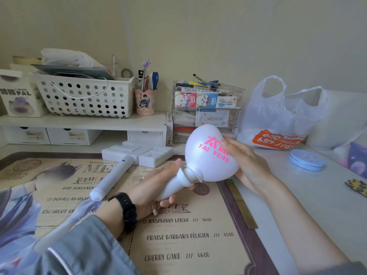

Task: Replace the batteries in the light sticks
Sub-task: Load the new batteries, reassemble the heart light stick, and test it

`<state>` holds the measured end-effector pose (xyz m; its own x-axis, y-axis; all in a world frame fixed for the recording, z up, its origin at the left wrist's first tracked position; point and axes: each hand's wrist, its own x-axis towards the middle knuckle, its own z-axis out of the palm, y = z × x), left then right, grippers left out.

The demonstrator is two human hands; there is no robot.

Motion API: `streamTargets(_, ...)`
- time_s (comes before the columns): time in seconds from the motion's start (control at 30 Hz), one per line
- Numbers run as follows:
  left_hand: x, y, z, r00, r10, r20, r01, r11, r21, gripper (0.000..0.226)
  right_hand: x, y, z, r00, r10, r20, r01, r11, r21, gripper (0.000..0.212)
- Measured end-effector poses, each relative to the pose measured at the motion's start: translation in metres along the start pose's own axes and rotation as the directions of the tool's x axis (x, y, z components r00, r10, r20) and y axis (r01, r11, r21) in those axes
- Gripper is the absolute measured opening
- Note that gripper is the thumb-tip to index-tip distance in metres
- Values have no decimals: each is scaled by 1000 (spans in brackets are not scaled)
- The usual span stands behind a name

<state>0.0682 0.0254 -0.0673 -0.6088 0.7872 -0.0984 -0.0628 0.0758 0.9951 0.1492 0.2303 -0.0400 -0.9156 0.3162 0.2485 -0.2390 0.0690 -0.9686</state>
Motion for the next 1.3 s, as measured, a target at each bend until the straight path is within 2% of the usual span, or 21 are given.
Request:
streamTargets(0.1, -2, 1, 3, 1000, -7, -8, 8, 999, 37, 63, -1, 0, 6, 1000, 10, 19, -10, 1000, -22, 33)
streamTargets(0.23, 1, 0, 4, 1000, -8, -15, 6, 990, -139, 52, -2, 0, 10, 1000, 1, 9, -1, 1000, -8, 31)
streamTargets(0.33, 5, -3, 2, 998, -34, -52, 24, 982, -187, 52, -1, 3, 12, 1000, 2, 13, -2, 1000, -8, 48)
streamTargets(0.37, 6, -4, 1, 996, -42, -73, 25, 978, -209, 52, 0, 4, 12, 1000, 1, 22, 0, 999, -43, 52)
streamTargets(0.43, 6, -4, 1, 992, -48, -115, 19, 970, -241, 50, 2, 7, 10, 999, -25, 47, 35, 971, -236, 54)
streamTargets(0.53, 8, -6, 2, 986, -50, -160, 10, 970, -242, 50, 4, 9, 7, 998, -55, 36, 65, 849, -524, 59)
streamTargets(0.63, 10, -7, 3, 986, -36, -164, -2, 975, -223, 53, 2, 12, 11, 995, -63, 71, 94, 745, -660, 71)
streamTargets(0.77, 10, -8, 5, 983, -25, -181, -18, 972, -234, 54, 3, 15, 14, 995, -80, 67, 104, 738, -666, 84)
streamTargets(1.07, 11, -11, 13, 971, 9, -239, -75, 960, -270, 51, 2, 18, 25, 989, -145, 37, 131, 719, -682, 82)
streamTargets(1.3, 14, -14, 16, 954, -9, -301, -66, 969, -238, 62, 0, 16, 32, 986, -164, 12, 123, 690, -714, 73)
